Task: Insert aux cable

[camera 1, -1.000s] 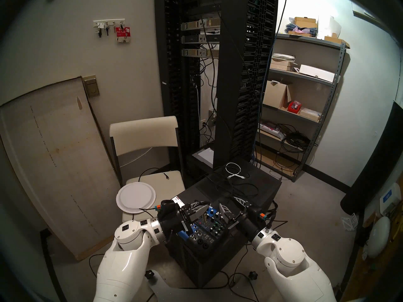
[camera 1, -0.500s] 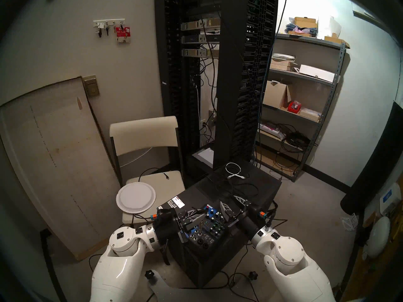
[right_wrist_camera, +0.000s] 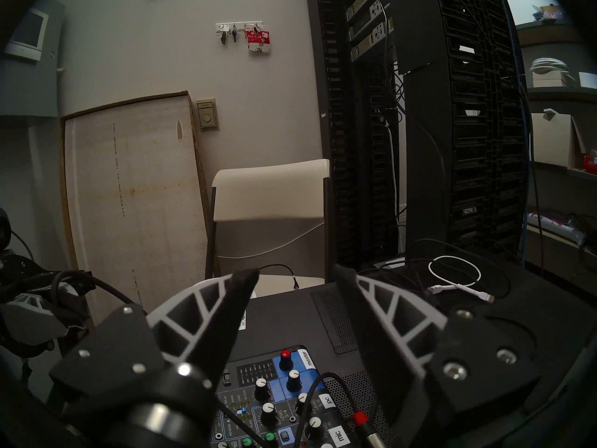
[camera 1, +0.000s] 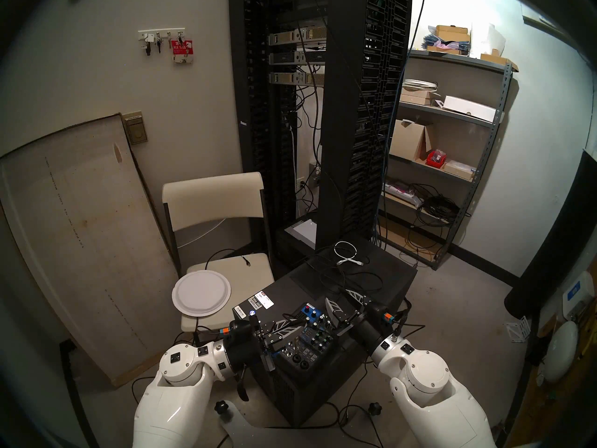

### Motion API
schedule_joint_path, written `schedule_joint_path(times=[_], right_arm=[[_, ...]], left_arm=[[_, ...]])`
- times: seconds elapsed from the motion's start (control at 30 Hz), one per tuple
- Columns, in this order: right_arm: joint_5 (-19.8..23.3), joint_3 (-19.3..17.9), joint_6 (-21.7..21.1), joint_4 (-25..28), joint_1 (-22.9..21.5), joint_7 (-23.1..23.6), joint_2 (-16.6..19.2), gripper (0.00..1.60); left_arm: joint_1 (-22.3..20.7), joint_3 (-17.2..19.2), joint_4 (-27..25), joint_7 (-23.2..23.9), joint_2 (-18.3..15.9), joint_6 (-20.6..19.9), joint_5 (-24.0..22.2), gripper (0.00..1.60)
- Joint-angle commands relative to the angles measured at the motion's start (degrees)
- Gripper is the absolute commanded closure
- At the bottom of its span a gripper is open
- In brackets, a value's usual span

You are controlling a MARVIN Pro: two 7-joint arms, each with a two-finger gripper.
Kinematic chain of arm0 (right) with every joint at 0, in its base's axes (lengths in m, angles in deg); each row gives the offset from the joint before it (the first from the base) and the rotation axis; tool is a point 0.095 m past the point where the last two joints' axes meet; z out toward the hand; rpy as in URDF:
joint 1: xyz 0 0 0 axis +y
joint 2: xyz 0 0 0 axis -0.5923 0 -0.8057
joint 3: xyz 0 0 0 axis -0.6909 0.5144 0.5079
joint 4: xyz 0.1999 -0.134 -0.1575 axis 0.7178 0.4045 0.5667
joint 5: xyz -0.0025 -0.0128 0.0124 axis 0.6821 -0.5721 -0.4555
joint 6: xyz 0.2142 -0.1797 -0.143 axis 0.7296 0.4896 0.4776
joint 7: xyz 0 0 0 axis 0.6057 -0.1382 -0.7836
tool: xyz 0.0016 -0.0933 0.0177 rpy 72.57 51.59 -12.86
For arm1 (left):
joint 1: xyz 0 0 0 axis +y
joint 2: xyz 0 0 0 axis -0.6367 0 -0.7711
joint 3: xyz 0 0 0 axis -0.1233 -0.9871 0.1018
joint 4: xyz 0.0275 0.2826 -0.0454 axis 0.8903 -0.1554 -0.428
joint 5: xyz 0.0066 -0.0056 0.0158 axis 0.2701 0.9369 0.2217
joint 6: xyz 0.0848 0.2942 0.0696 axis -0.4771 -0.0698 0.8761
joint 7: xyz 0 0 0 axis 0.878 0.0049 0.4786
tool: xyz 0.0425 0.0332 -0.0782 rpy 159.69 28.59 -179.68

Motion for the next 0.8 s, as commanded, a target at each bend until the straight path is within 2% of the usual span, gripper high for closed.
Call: schedule_joint_path(times=[0.0, 0.07, 0.6, 0.77], right_arm=[[0.0, 0.1, 0.7, 1.1, -0.6, 0.2, -0.2, 0.51], [0.0, 0.1, 0.7, 1.1, -0.6, 0.2, -0.3, 0.5], [0.1, 0.0, 0.6, 1.4, -0.6, 0.3, -0.4, 0.5], [0.2, -0.1, 0.8, 1.3, -0.5, 0.3, -0.5, 0.44]], left_arm=[[-0.5, 0.3, 0.6, 1.6, 0.3, 2.8, -1.3, 1.6], [-0.7, 0.2, 1.1, 2.1, 0.3, 4.4, -0.9, 1.6], [-0.7, -0.6, 1.6, 2.3, 0.8, 7.5, 1.1, 1.6], [-0.7, -0.8, 2.0, 1.6, 1.2, 8.9, 2.1, 1.6]])
